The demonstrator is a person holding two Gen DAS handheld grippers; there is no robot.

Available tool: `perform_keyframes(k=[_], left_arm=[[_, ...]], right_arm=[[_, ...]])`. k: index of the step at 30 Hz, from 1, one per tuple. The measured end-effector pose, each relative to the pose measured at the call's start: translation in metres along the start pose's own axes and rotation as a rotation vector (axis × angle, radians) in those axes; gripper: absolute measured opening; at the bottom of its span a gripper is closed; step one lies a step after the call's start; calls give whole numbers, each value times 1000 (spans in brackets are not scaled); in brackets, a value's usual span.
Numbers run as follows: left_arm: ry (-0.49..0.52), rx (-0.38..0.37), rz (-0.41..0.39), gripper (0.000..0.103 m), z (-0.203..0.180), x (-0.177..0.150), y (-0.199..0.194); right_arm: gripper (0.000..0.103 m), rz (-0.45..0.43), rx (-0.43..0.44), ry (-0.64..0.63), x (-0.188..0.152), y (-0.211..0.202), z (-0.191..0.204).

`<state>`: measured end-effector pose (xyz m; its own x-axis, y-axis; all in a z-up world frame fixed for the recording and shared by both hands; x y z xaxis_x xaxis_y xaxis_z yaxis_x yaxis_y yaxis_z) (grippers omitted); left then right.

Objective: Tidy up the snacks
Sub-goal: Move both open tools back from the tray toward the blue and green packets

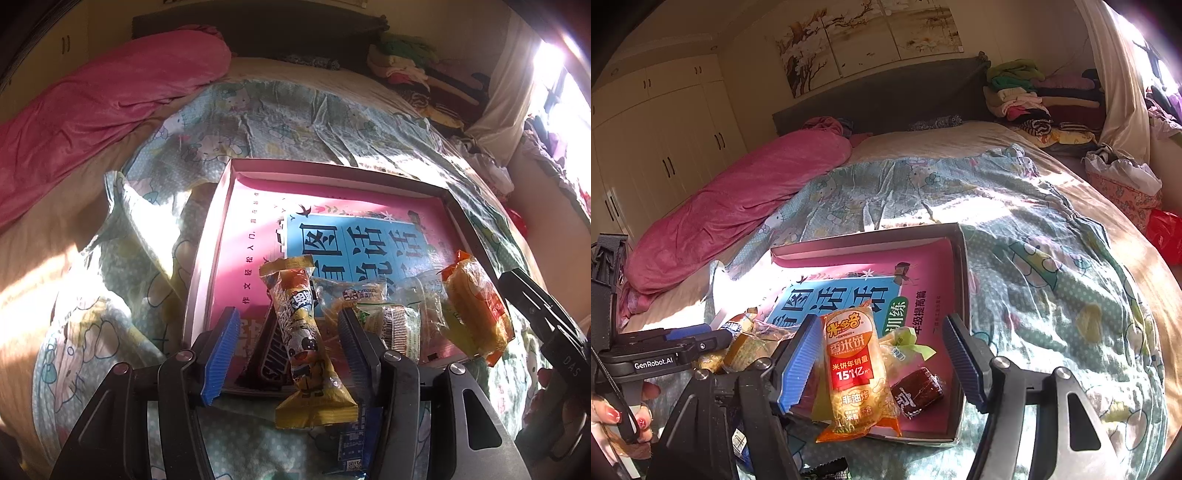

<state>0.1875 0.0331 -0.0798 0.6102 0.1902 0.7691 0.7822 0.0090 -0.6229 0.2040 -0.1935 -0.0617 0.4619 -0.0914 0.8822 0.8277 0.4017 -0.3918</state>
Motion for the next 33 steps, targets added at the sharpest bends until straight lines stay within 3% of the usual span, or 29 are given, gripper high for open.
perform_keyframes(k=[6, 9, 33], left_arm=[[-19, 12, -6, 58, 4, 1, -2], [-38, 8, -20, 71, 6, 5, -6], [-63, -24, -96, 78, 8, 23, -33]], right_arm=[[68, -9, -5, 4, 2, -1, -2], [70, -16, -9, 10, 4, -1, -4], [76, -34, 10, -30, 8, -5, 9]])
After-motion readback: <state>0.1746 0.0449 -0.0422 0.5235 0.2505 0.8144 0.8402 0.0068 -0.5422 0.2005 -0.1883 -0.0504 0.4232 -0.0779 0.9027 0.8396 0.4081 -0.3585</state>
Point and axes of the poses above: each gripper's, at about its wrist camera, not at the fingertips, and y roughly the way its jaws point, z to its left, x to its top, the point moved 7 cm from there along y, roughly the way its jaws point, and after that the axes turned 15 degrees about -z, right-handed, at the moved point
